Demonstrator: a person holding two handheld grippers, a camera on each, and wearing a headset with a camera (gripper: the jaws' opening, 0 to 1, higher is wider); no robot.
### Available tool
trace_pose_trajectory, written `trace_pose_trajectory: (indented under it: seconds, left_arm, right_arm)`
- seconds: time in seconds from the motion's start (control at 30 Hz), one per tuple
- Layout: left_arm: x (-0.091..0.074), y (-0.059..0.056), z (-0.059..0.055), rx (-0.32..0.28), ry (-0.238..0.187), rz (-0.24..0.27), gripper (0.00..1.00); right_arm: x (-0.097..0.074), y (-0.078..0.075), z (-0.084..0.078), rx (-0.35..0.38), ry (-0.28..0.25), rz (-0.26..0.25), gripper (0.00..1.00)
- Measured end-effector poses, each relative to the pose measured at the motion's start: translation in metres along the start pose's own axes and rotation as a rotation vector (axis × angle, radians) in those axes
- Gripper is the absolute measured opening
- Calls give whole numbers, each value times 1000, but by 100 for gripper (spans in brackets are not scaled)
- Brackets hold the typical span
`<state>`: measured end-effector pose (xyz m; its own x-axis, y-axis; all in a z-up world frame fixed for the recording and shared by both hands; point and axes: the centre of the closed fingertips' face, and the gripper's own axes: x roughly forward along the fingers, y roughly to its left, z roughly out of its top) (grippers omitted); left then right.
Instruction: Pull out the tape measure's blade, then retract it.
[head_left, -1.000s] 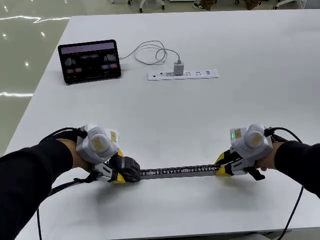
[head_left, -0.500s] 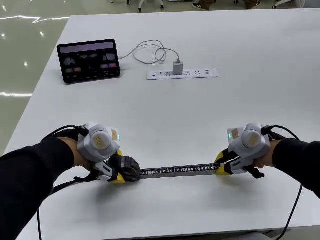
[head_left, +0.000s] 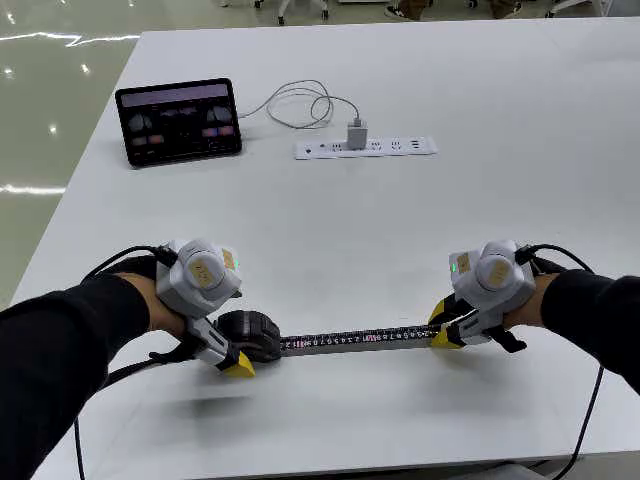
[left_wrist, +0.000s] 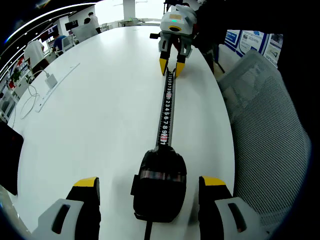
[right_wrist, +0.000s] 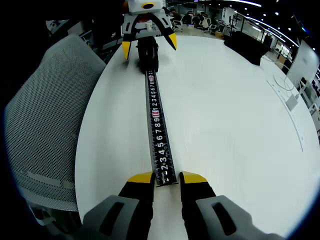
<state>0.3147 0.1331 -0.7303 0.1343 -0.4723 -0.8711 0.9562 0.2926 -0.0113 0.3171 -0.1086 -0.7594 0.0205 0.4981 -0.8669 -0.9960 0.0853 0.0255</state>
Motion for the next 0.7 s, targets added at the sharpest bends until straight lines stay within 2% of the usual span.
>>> trace_pose_trajectory:
  seconds: [0.07,0.1,0.17,0.3,0.33,0.5,0.7]
  left_arm:
    - [0,-1,0,-45,2,-3,88]
    - [0,-1,0,-40,2,-1,94]
    - [-1,0,-1,-30,2,11,99]
    - [-2,6,-1,-33,0,37,100]
    - [-3,10,-1,-32,2,62,100]
    - [-5,8,-1,-39,3,64,100]
    - [-7,9,-2,-56,-6,70,100]
  right_arm:
    - [-1,0,1,-2,5,-2,19]
    - [-1,-1,1,1,8,-3,20]
    - [0,-2,0,5,13,-5,23]
    - [-1,-1,-1,7,23,1,29]
    - [-1,-1,-2,2,27,5,31]
    - [-1,5,-1,35,26,33,41]
    - [-1,5,-2,63,27,25,60]
